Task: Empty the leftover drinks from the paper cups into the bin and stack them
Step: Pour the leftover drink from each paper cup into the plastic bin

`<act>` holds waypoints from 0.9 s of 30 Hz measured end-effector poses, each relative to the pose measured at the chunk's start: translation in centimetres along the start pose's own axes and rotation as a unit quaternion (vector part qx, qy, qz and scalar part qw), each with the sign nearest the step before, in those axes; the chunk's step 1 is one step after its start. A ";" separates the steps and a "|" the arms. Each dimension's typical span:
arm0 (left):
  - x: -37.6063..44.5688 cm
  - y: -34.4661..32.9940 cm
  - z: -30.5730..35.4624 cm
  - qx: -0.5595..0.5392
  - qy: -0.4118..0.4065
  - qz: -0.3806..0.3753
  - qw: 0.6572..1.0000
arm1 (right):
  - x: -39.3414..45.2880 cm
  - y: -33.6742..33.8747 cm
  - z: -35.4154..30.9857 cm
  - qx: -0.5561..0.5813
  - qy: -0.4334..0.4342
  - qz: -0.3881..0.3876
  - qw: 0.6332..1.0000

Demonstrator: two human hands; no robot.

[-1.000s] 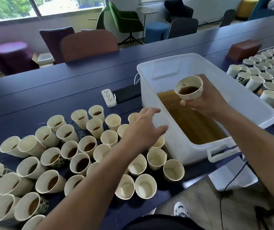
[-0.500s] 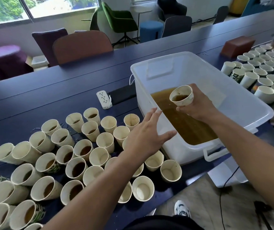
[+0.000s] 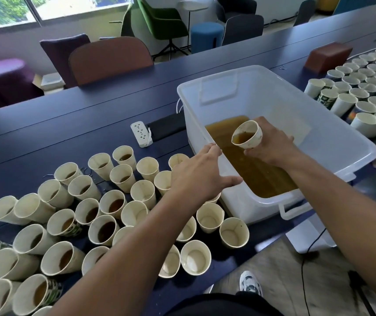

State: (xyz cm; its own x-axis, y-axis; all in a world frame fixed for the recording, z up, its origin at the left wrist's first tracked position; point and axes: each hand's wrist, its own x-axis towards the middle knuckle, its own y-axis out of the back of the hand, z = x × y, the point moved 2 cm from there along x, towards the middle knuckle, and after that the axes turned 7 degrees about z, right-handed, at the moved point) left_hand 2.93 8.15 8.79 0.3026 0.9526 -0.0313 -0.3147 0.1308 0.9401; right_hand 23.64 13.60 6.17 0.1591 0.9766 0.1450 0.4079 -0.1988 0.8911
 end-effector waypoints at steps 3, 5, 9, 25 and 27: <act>0.0 -0.1 0.0 0.004 0.003 -0.001 1.000 | 0.0 -0.1 0.1 -0.007 -0.002 0.002 1.000; 0.0 -0.1 0.0 0.003 0.001 0.000 1.000 | 0.0 -0.2 0.3 -0.011 0.001 0.003 1.000; 0.0 -0.2 0.0 -0.005 0.000 0.003 1.000 | 0.2 -0.4 0.6 -0.031 0.010 0.013 0.999; -0.1 -0.1 0.0 -0.016 0.001 0.002 1.000 | 0.2 -0.4 0.3 -0.078 0.058 0.063 0.993; -0.1 -0.1 0.1 -0.017 0.002 0.000 1.000 | 0.1 -0.4 0.2 -0.081 0.062 0.070 0.992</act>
State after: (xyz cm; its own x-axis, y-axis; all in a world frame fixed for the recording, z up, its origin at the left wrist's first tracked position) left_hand 2.97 8.03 8.73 0.2999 0.9534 -0.0331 -0.3453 0.1409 0.9279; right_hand 23.70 13.77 5.74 0.0889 0.9448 0.3154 0.2373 -0.3276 0.9145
